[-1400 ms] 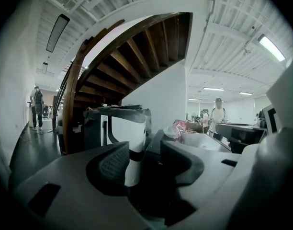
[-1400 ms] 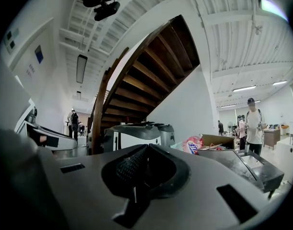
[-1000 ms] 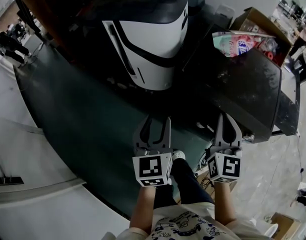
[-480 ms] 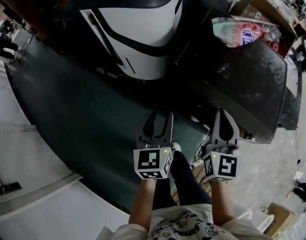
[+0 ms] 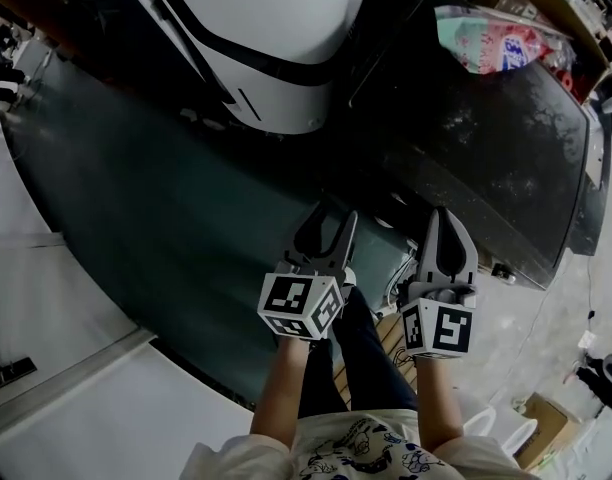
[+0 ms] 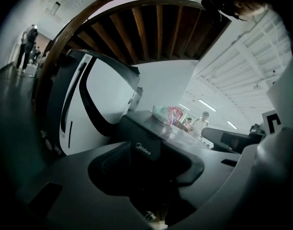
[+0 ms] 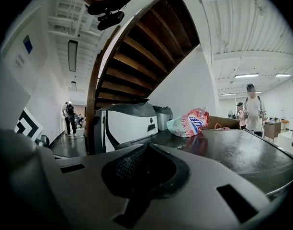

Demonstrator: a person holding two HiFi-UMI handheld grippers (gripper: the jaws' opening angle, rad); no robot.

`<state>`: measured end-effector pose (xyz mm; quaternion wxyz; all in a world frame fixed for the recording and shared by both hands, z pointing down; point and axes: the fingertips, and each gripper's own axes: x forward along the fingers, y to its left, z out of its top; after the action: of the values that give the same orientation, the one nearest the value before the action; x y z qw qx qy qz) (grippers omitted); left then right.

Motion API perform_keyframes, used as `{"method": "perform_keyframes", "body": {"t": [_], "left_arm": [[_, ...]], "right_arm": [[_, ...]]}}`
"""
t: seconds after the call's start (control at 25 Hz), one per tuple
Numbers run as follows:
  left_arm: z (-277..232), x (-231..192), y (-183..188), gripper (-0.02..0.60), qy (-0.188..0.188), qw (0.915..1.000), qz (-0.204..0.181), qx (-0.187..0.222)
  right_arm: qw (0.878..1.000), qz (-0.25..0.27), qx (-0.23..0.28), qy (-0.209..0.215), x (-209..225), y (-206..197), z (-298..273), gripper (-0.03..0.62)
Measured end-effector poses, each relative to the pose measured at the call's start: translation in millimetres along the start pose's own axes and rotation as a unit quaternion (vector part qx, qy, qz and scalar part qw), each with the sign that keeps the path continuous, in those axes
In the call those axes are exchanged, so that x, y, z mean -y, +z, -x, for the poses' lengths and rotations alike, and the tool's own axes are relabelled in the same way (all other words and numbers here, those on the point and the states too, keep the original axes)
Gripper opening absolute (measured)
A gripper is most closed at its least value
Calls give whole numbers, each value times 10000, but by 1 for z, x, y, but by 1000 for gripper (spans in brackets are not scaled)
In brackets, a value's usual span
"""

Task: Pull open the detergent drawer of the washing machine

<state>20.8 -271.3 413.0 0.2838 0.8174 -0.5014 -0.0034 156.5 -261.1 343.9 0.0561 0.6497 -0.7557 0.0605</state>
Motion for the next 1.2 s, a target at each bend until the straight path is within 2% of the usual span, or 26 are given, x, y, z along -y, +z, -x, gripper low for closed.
{"method": "perform_keyframes", "body": {"t": [0.12,0.24,0.4,0.52,0.88,1.2], "left_arm": [[-13,-5,-17,218,-246,9972,700,-28],[-23,-6,-29,242,-578,9867,1516,15],[-39,-6,-40,245,-929,9738,2075,-46],[-51,-5,-45,252,-1243,9600,2511,12],[-84,3,-65,271,-1968,9318,3051,-43],[-101,-5,-67,276,-2212,9041,3646,285]], "right_arm": [[10000,-23,9,39,-1,-7,-8,11],[10000,-61,4,29,0,-13,-13,11],[9999,-128,10,-22,5,-17,-17,11],[9999,-144,27,-47,8,-19,-20,11],[9998,-211,35,-21,13,-28,-32,11],[9996,-279,39,-11,18,-35,-38,11]]}}
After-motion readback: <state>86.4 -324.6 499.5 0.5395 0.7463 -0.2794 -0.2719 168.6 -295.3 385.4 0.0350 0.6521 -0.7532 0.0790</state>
